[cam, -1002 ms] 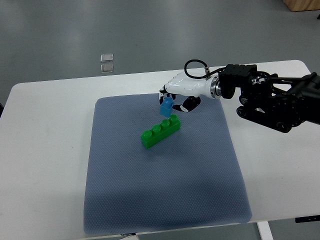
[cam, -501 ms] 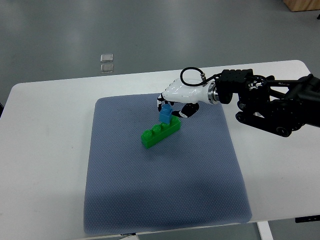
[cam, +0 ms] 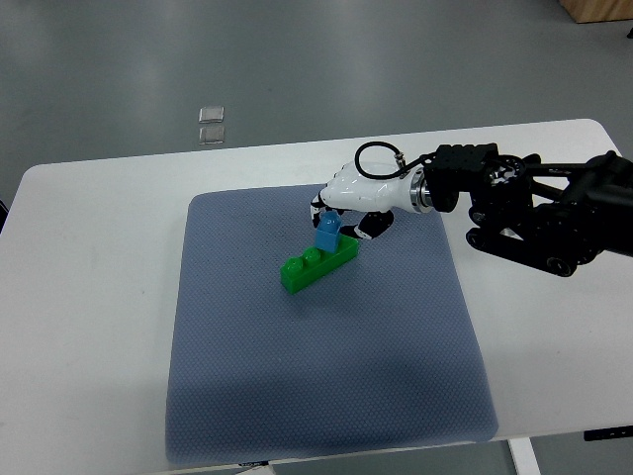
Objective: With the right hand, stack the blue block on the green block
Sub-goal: 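Lower the blue block onto the green block's end studs and press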
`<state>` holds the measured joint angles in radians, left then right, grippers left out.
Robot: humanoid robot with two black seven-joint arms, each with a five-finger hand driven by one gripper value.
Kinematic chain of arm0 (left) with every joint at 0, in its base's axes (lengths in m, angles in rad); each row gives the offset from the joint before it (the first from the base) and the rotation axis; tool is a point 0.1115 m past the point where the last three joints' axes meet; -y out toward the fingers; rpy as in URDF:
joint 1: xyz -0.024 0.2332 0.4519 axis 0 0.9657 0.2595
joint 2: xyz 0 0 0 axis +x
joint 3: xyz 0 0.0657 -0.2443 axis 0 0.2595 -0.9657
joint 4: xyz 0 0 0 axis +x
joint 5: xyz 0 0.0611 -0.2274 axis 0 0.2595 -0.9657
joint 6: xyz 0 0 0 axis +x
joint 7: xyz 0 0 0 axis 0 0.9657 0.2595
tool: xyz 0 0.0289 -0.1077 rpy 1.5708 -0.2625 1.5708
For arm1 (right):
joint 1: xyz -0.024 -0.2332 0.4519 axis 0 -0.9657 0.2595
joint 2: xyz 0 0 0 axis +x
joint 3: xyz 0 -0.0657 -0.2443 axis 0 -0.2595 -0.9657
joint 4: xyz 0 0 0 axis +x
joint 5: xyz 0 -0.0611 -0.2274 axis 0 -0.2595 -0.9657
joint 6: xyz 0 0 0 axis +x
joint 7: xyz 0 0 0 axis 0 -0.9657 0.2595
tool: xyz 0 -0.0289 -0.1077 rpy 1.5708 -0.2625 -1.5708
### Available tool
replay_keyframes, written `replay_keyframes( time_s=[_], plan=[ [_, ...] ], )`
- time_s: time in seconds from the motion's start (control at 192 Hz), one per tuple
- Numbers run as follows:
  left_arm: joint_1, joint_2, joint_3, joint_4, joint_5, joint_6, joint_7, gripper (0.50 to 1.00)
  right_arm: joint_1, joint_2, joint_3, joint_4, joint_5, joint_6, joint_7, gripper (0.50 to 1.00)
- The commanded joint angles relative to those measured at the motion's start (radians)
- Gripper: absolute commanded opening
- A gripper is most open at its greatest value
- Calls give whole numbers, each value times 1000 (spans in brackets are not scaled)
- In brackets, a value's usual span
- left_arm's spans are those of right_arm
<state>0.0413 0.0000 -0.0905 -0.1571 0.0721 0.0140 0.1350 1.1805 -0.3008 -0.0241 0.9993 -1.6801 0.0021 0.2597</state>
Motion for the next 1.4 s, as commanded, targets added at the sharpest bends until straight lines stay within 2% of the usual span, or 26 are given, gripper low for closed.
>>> replay_keyframes(
  time_s=[0.0,0.584,1.049,1.393],
  plan=[
    [0,0,0,1,0,0,0,1000,-1,0,-13,-2,-1,-1,0,552],
    [0,0,0,1,0,0,0,1000,-2,15,-14,-19,-29,-34,-5,531],
    [0,0,0,-1,0,0,0,1000,-5,17,-43,-19,-82,-123,-5,517],
    [0,0,0,1,0,0,0,1000,-16,31,-53,-33,-115,-148,-5,509]
  ],
)
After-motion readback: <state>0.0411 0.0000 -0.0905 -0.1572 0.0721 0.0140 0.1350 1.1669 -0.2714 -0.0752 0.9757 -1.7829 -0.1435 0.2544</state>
